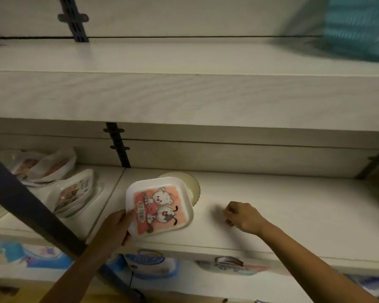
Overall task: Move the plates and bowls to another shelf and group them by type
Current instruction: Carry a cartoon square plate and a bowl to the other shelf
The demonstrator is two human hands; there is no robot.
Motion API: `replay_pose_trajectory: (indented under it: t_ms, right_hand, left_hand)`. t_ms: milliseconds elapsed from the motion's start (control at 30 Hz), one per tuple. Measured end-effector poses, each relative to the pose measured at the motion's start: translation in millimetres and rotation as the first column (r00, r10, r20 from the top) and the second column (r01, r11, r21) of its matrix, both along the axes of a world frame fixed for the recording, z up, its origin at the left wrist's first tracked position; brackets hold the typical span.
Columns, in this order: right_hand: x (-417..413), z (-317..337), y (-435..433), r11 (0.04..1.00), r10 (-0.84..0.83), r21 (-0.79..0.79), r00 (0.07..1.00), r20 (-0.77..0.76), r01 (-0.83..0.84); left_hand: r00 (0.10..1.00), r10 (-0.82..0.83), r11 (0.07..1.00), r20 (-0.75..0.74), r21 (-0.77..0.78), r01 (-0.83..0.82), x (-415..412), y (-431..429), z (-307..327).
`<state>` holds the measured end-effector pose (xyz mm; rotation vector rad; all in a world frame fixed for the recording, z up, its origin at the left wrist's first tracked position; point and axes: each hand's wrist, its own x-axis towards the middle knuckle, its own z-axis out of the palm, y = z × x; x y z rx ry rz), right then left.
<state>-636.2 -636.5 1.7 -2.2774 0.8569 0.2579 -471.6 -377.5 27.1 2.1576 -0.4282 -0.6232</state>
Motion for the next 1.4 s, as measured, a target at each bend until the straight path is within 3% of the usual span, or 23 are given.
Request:
replay_pose_trajectory:
  t_ms: [300,567,1067,1300,1400]
  right_hand:
    - [-111.9,36.1,-48.8,0.960,0.047,-0.268,0.988,-0.144,-0.085]
    - [-148.6,37.8,-73.7,0.971,0.057,-0.221,0.987,-0.151,-0.090]
    - [-159.0,36.0,-83.2,0.974,0.028,-0.220,0.994,-0.108,-0.051]
    - [-146.1,36.7,-78.1,0.972,0.079,-0.212,0.990,-0.114,-0.102]
    - [-135.0,36.4,-70.8,0.968,0.136,-0.197,0.985,-0.110,-0.156]
  left_hand:
    - [0.994,-0.090,0.995,-0.055,-0.057,0.087,-45.8,-101.1,-36.0]
    - [0.993,-0.111,0.994,-0.030,-0.015,0.111,-66.5,-178.1,-70.8]
    - [0.979,-0.203,0.936,0.021,0.298,0.188,-50.0,-235.2,-80.2]
    - [0.987,-0.156,0.956,0.036,0.258,0.141,-59.2,-219.2,-63.4]
    - [0.967,-0.220,0.952,0.132,0.244,0.183,-66.4,-193.5,-47.1]
